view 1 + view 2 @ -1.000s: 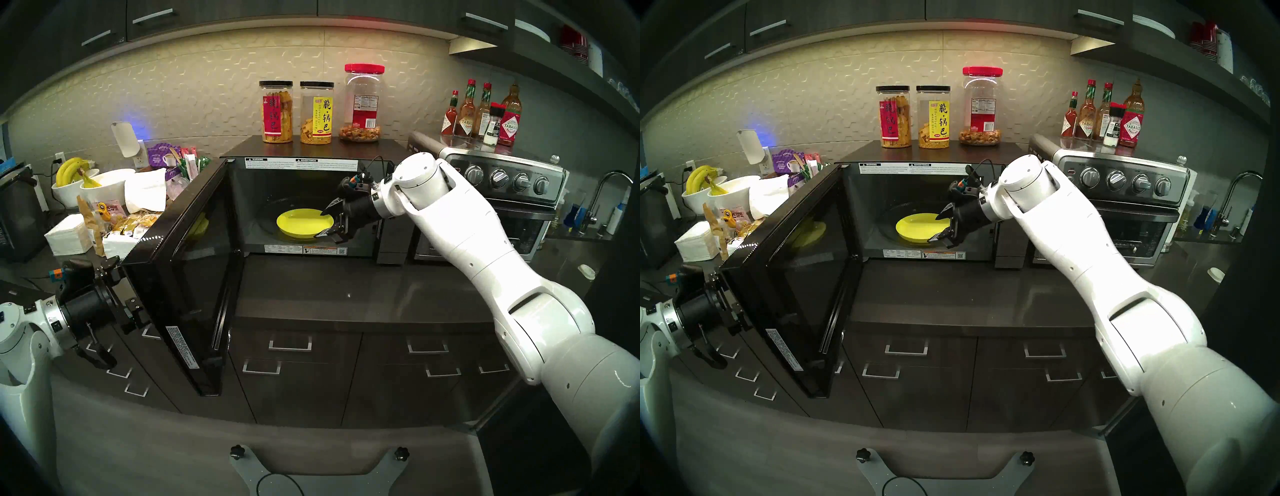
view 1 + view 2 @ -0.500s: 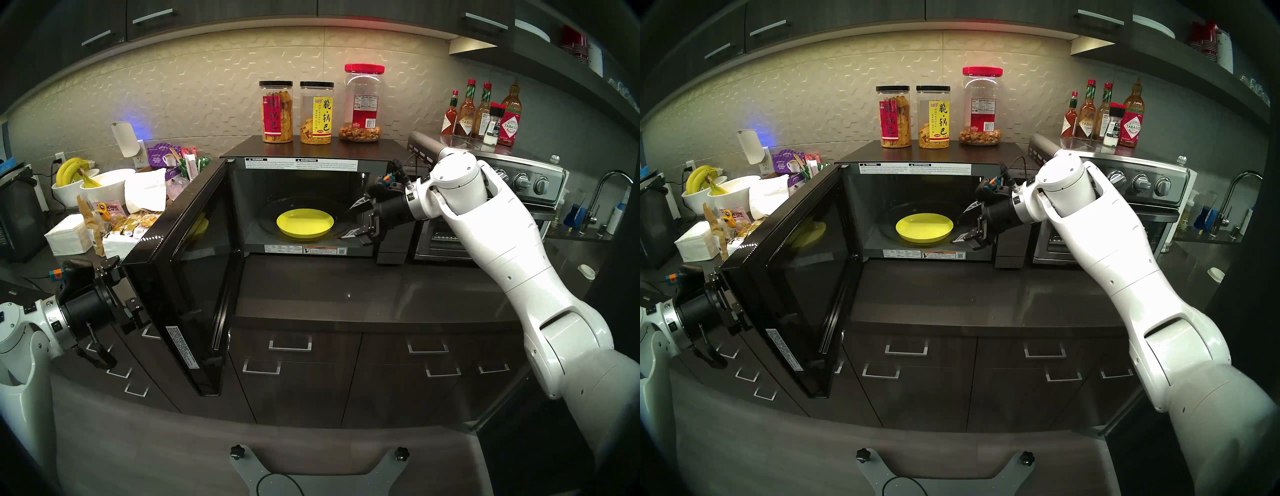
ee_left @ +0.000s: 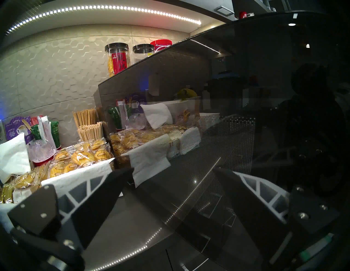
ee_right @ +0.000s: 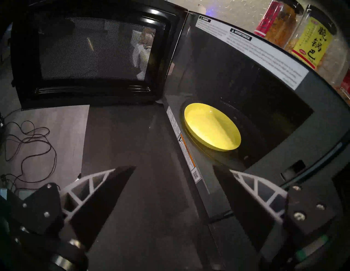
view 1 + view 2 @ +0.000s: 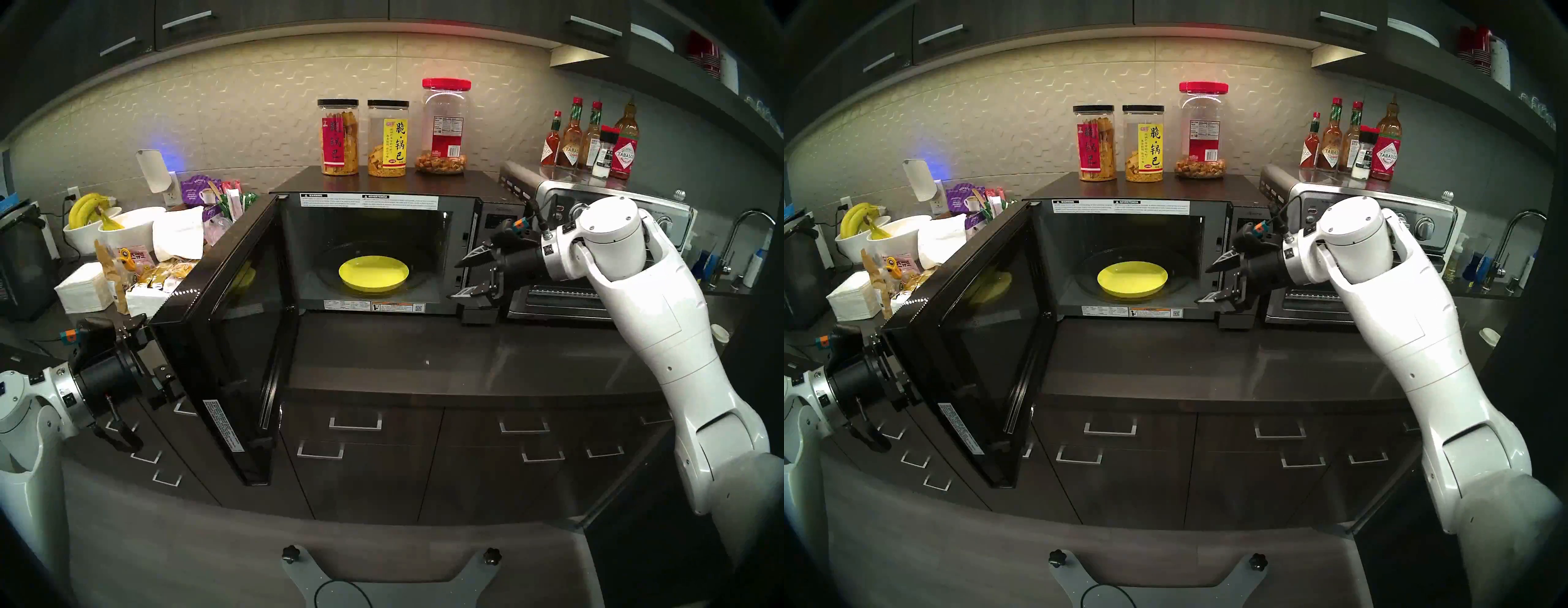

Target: Open the microwave, put the plate inside, and close the door

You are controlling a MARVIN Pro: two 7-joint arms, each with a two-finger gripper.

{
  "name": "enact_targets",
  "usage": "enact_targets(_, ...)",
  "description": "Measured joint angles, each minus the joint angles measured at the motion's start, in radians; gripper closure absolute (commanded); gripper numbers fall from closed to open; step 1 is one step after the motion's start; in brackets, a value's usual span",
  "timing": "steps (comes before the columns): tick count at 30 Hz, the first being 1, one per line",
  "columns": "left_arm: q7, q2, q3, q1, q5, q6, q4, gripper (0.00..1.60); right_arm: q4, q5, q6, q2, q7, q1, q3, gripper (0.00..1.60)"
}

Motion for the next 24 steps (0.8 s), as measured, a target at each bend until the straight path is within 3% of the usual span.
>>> enact_targets(6,0.0,0.0,0.0,0.0,0.0,0.0,0.0,0.0,-0.073,0.015,0.039,0.048,-0.044,-0.084,0.083,0.0)
enact_targets(16,-0.001,-0.001,-0.001,-0.001,0.001,0.002,0.0,0.0,-0.097,0.04,0.098,0.066,-0.113,-0.199,0.192,0.0)
enact_targets(24,-0.002,-0.002,-0.001,-0.001,0.002,0.002,-0.001,0.0,-0.077,0.088,0.112,0.078,-0.081,-0.255,0.255,0.0)
